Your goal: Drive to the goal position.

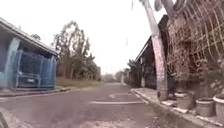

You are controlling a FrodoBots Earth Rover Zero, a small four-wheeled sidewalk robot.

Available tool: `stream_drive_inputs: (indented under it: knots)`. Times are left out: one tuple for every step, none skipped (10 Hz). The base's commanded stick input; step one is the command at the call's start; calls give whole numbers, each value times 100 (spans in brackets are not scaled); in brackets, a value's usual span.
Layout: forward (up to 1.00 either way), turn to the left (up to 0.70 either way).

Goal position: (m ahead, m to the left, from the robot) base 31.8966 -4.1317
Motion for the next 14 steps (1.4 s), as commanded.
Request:
stream_drive_inputs:
  knots:
    - [70,4]
    - [70,4]
    - [70,4]
    - [70,4]
    - [70,4]
    - [70,4]
    - [70,4]
    - [70,4]
    - [70,4]
    - [70,4]
    - [70,4]
    - [70,4]
    - [70,4]
    - [70,4]
